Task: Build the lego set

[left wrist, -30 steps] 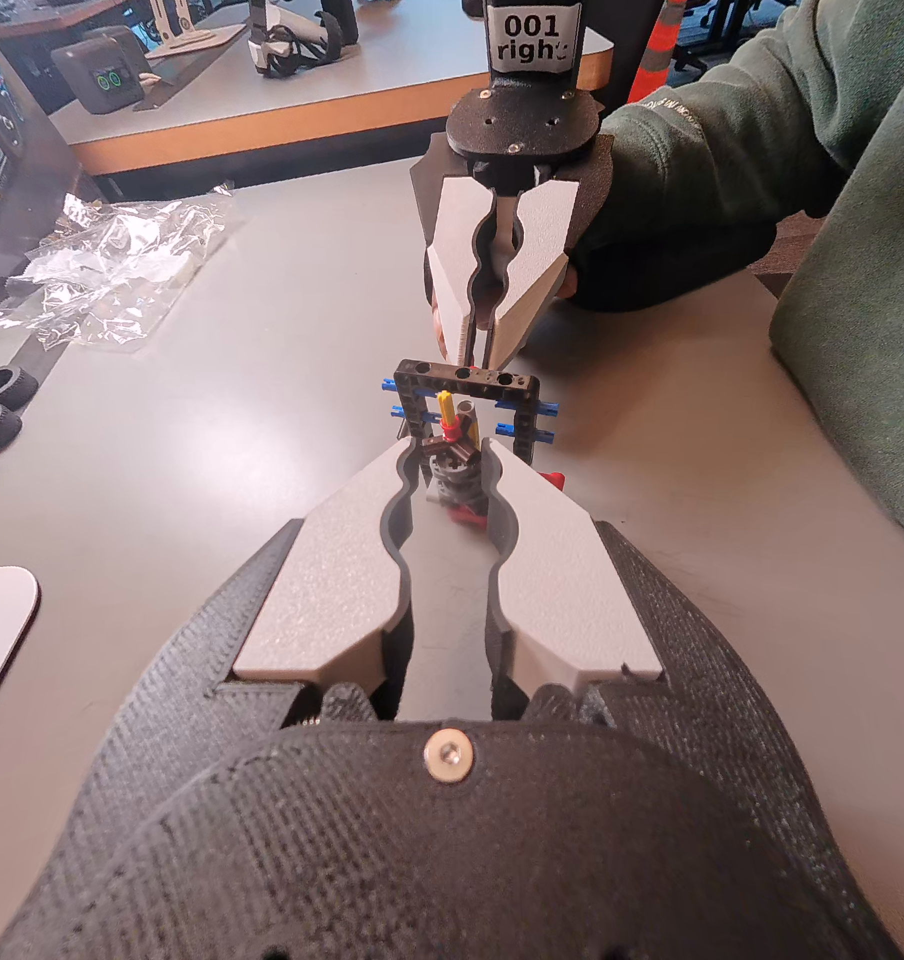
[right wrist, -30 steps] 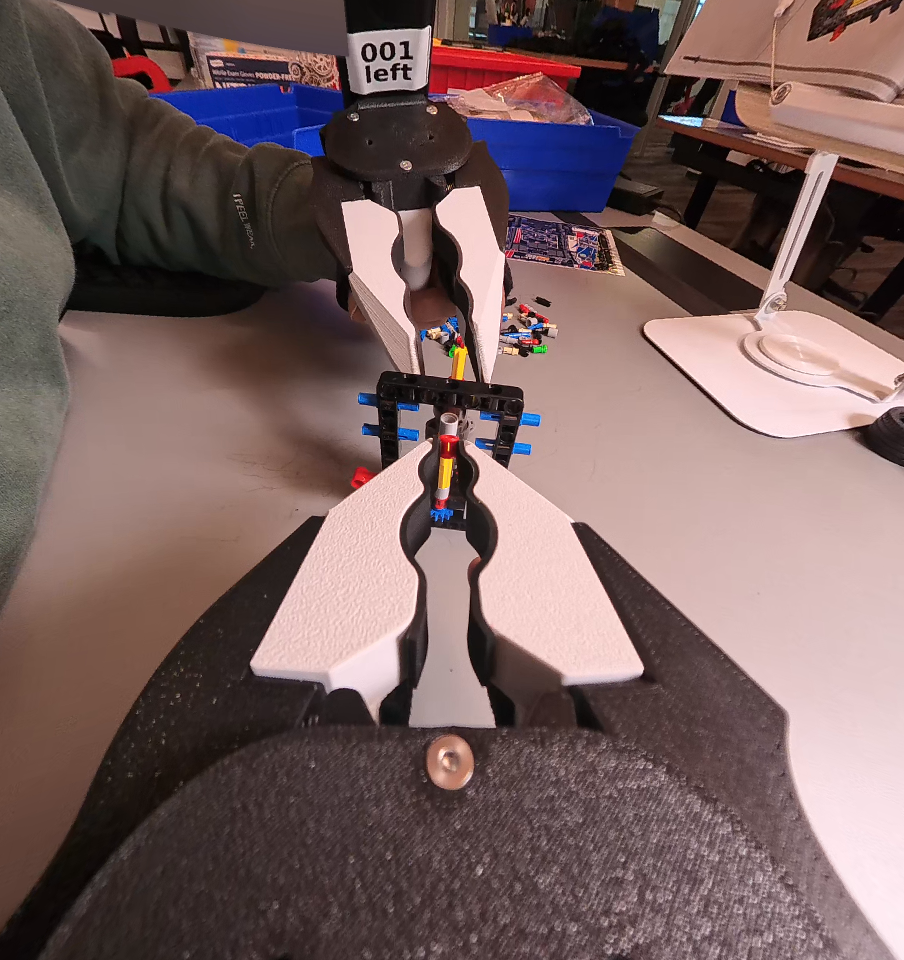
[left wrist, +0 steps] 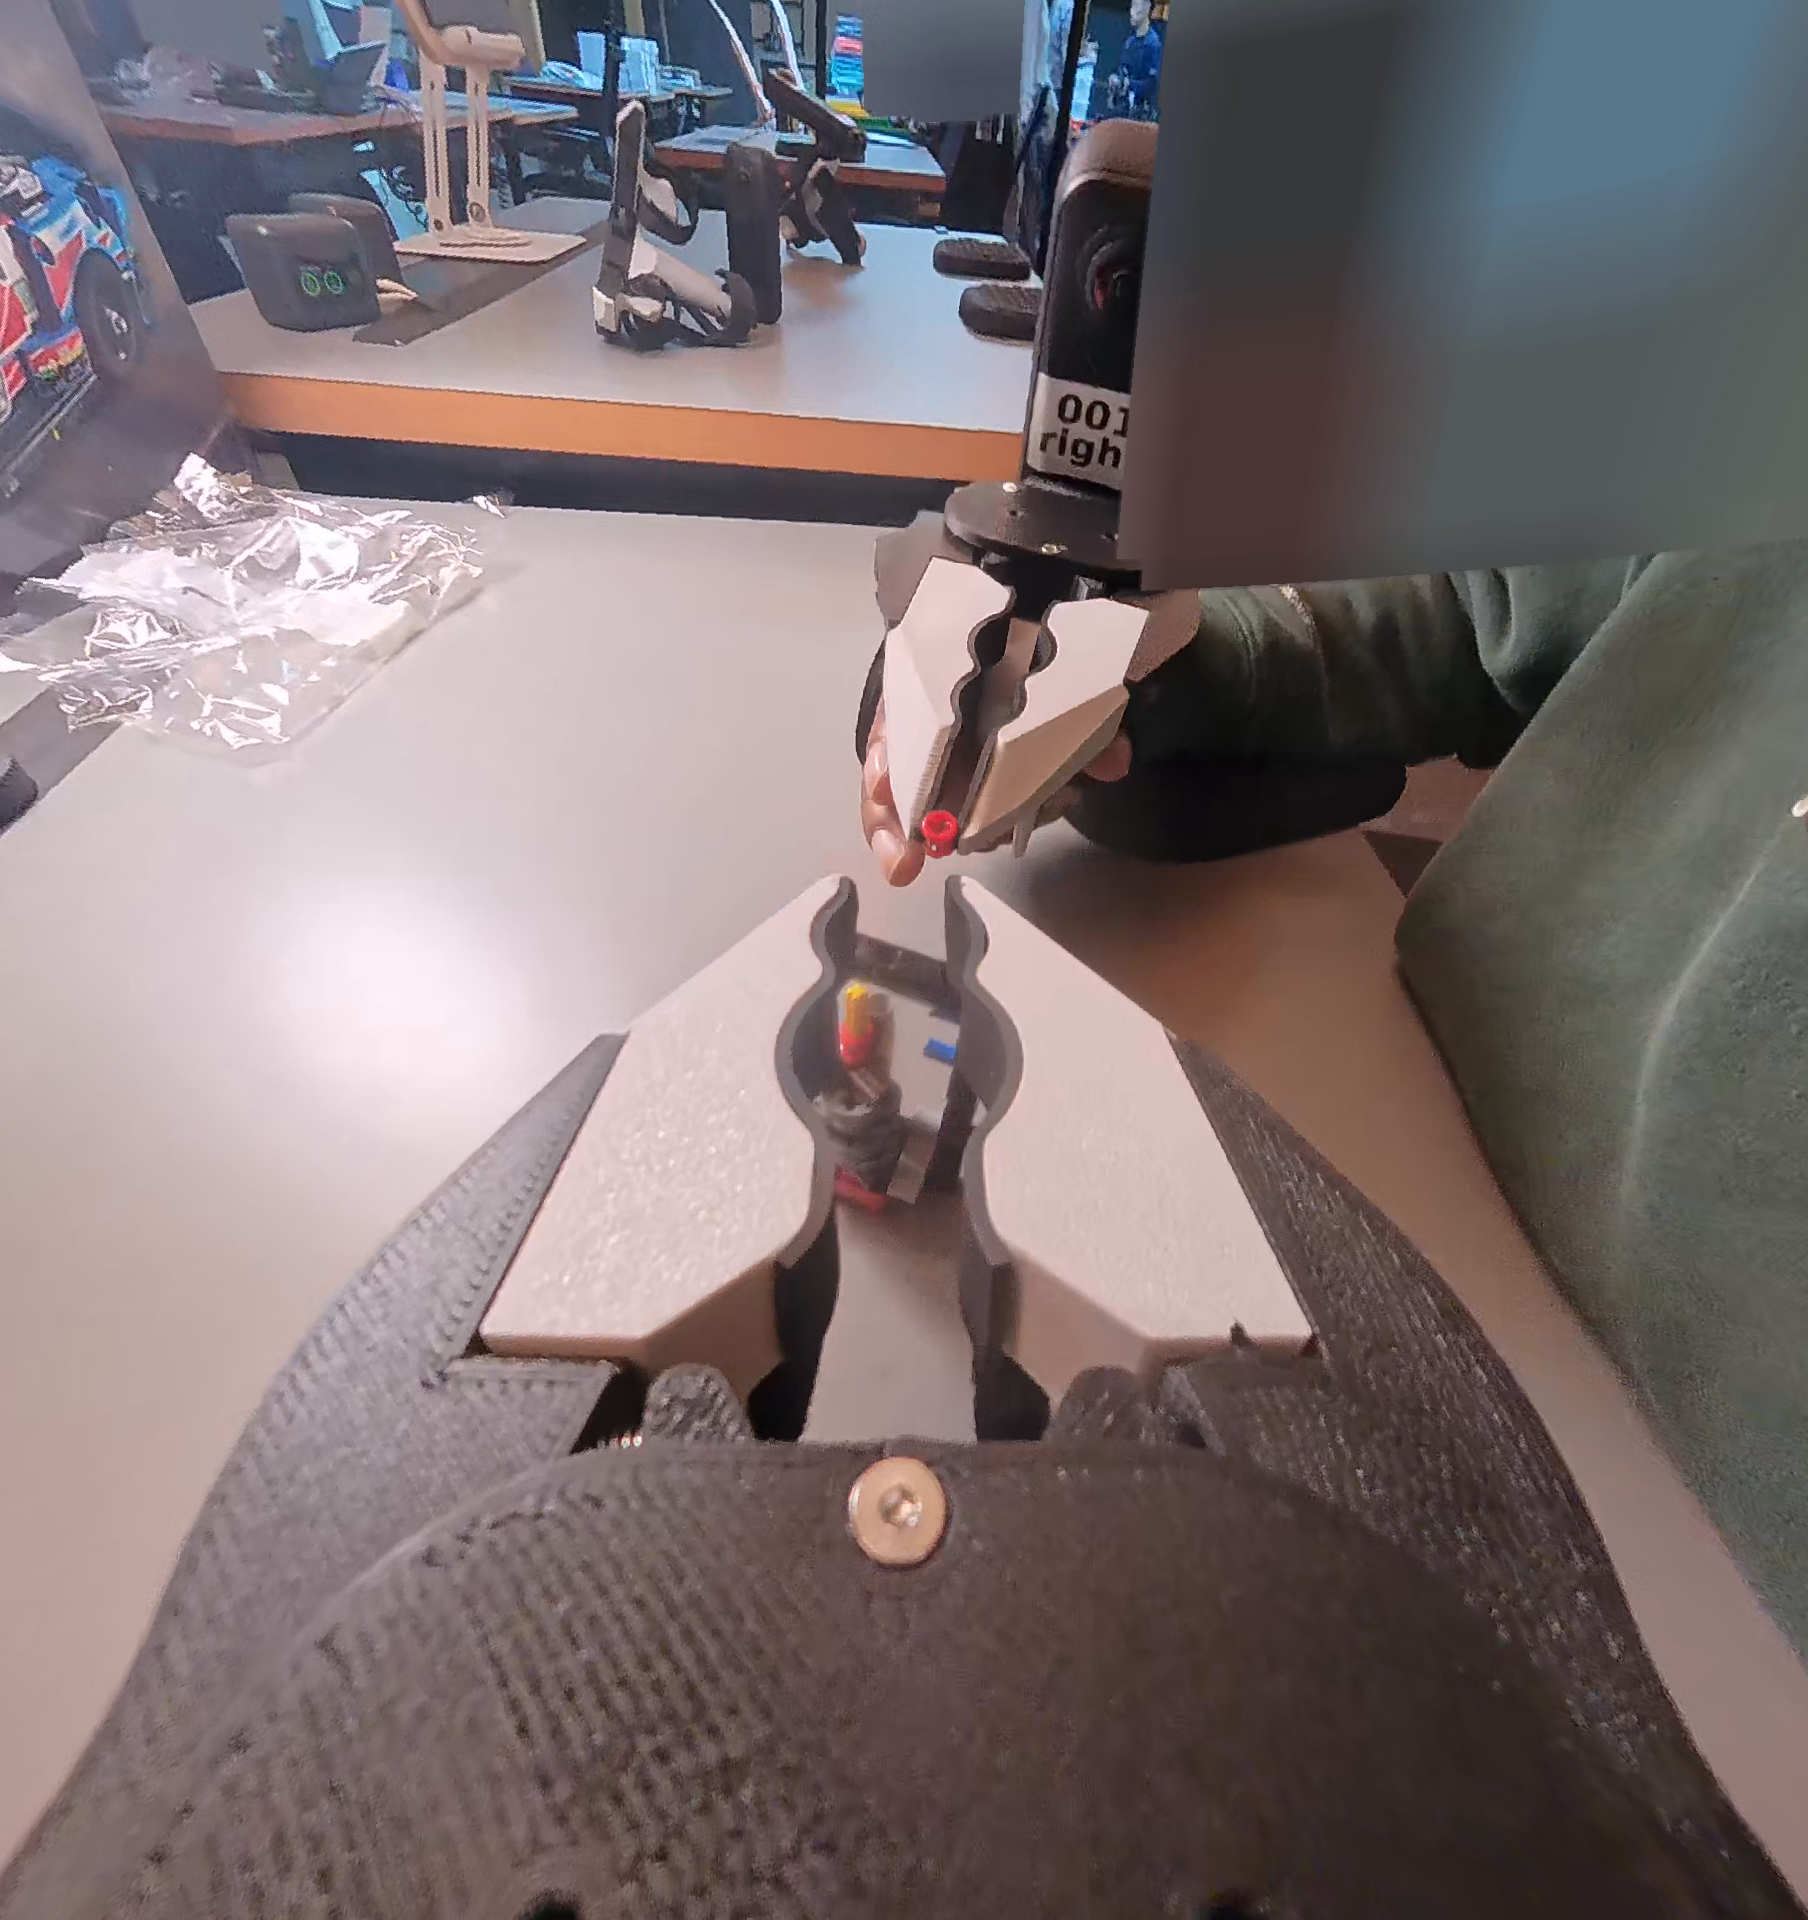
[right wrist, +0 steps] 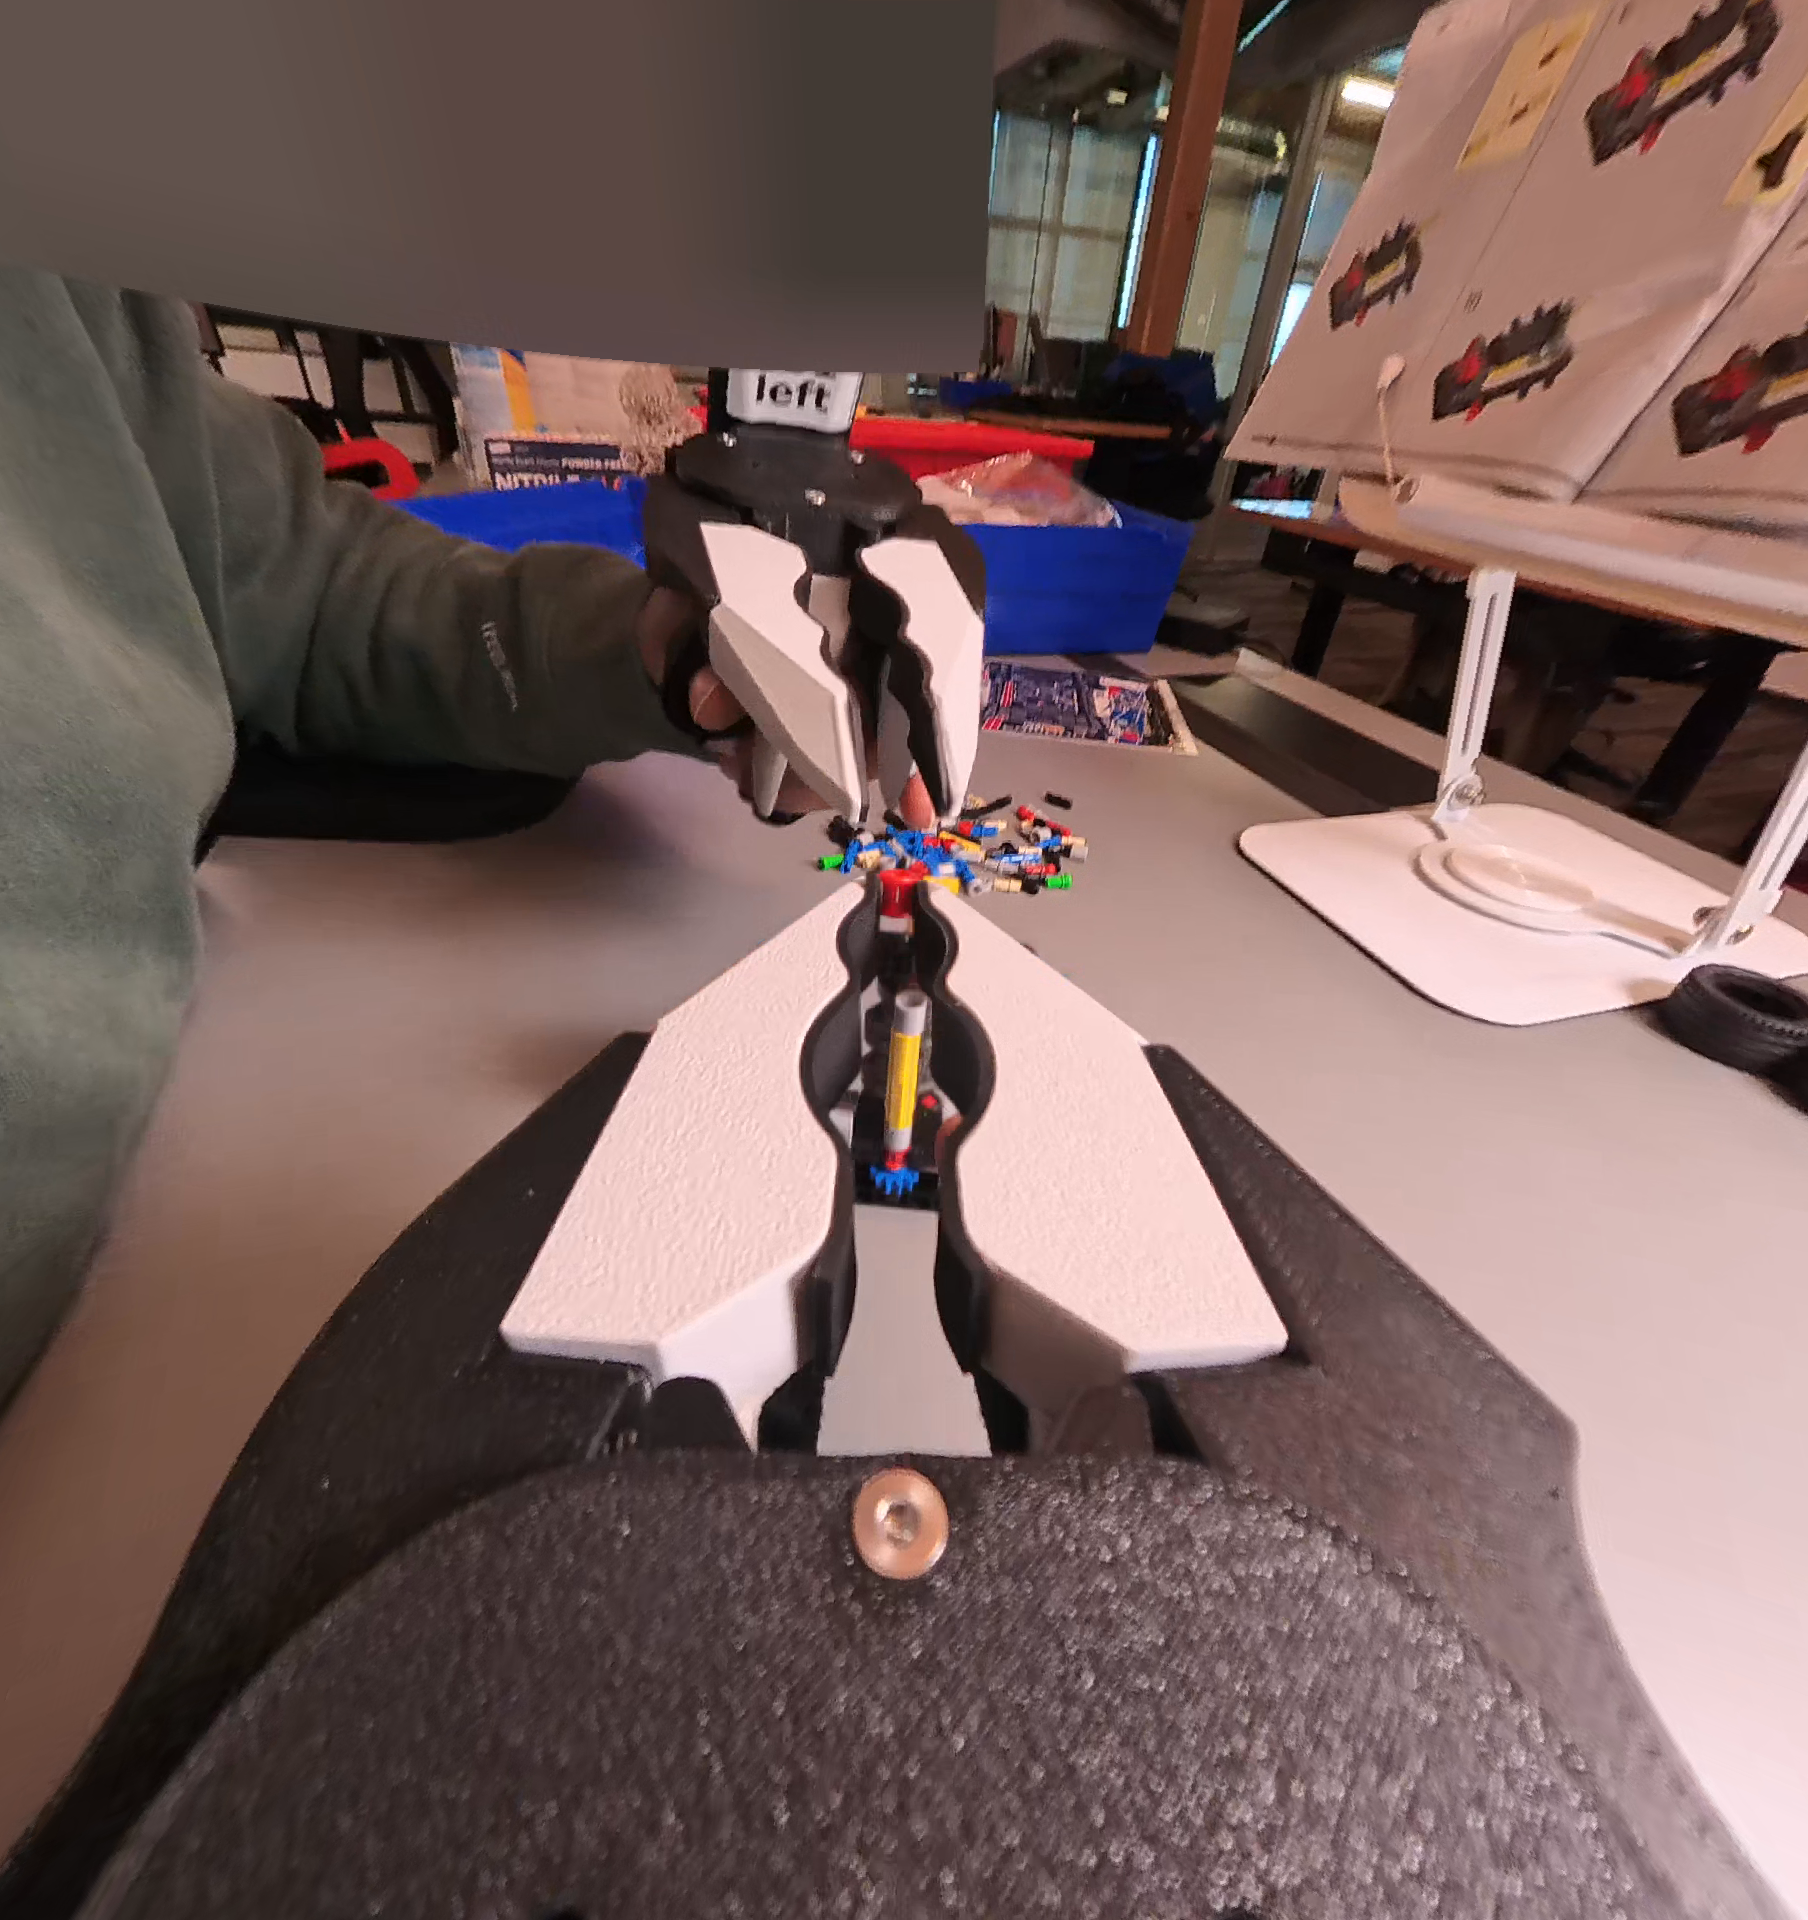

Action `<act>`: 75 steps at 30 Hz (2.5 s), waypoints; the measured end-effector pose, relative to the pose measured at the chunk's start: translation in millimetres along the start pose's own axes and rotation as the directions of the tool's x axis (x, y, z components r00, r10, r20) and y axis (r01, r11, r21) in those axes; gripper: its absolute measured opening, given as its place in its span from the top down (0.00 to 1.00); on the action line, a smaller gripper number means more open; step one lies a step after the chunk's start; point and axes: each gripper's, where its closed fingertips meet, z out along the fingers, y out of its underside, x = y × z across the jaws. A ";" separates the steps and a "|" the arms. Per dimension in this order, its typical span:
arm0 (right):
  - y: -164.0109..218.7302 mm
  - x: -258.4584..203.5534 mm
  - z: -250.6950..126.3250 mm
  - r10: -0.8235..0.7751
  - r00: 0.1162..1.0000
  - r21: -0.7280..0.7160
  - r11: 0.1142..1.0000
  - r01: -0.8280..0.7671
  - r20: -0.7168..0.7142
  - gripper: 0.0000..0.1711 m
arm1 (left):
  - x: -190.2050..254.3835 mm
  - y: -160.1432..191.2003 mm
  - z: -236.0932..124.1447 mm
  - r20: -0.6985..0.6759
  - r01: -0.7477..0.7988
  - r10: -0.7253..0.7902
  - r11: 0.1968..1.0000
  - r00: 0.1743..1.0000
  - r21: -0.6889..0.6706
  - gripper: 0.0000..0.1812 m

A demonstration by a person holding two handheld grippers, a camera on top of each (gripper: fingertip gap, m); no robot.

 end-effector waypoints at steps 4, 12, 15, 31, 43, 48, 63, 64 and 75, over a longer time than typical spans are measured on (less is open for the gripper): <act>-14.2 -5.4 0.1 0.069 0.997 0.074 0.995 -0.071 0.017 0.98 | 14.0 -1.7 8.1 0.030 -0.087 0.087 0.996 0.996 -0.004 0.91; -34.9 -16.0 2.7 0.354 0.923 0.190 0.906 -0.379 0.153 0.98 | 26.5 -22.5 5.6 0.177 -0.299 0.289 0.954 0.941 0.034 0.91; -34.6 -20.6 4.0 0.350 0.922 0.179 0.909 -0.377 0.165 0.98 | 30.0 -24.7 3.4 0.178 -0.301 0.291 0.953 0.940 0.035 0.94; -25.8 -37.8 5.3 0.498 0.821 0.042 0.848 -0.529 0.278 0.97 | 44.0 -11.3 1.4 0.145 -0.357 0.357 0.934 0.923 -0.027 0.97; -16.5 -41.0 7.4 0.555 0.787 -0.027 0.821 -0.570 0.271 0.97 | 40.7 1.6 -3.3 0.196 -0.422 0.438 0.899 0.878 -0.117 1.00; -47.8 -20.5 1.5 0.713 0.603 0.163 0.588 -0.792 0.358 0.98 | 33.0 -17.3 -8.4 0.335 -0.437 0.433 0.897 0.837 -0.067 0.92; -41.0 -22.8 18.8 0.772 0.540 0.215 0.495 -0.842 0.336 0.98 | 32.4 -27.5 -13.6 0.396 -0.482 0.461 0.875 0.795 -0.050 0.96; -40.4 -23.9 19.6 0.770 0.545 0.211 0.503 -0.838 0.332 0.97 | 31.7 -27.2 -13.6 0.399 -0.481 0.460 0.875 0.794 -0.051 0.96; -38.2 -27.5 19.7 0.702 0.655 0.175 0.633 -0.754 0.280 0.98 | 35.3 -24.2 -17.9 0.367 -0.522 0.505 0.851 0.781 -0.060 0.99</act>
